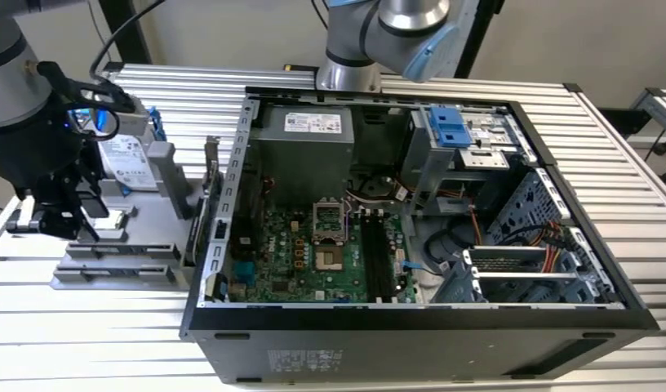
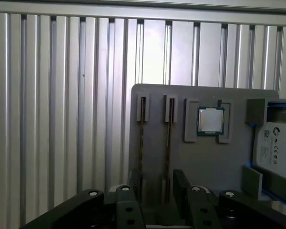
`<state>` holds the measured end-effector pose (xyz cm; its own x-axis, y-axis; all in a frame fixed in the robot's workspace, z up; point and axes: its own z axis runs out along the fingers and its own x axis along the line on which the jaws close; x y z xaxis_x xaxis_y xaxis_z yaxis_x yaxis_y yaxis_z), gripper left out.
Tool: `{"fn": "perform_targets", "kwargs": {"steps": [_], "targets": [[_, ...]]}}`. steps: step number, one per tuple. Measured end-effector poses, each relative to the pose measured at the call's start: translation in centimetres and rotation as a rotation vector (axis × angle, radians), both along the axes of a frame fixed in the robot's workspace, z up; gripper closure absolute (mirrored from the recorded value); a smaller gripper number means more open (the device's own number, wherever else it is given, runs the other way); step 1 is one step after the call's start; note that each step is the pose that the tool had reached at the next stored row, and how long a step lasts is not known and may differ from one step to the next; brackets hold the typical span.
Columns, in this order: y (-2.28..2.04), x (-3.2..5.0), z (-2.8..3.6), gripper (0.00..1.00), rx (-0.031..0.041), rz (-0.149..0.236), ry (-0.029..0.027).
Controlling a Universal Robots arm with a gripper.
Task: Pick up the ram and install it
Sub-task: 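Pick up the ram and move it above insertion slot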
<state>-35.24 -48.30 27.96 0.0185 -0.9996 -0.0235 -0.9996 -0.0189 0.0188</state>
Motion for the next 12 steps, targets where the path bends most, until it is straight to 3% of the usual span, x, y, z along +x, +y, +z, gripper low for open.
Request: {"fn": "perform_targets", "kwargs": {"steps": [12], "targets": [[-0.13, 0.0, -1.24, 0.0, 0.0, 0.0, 0.0017]]}}
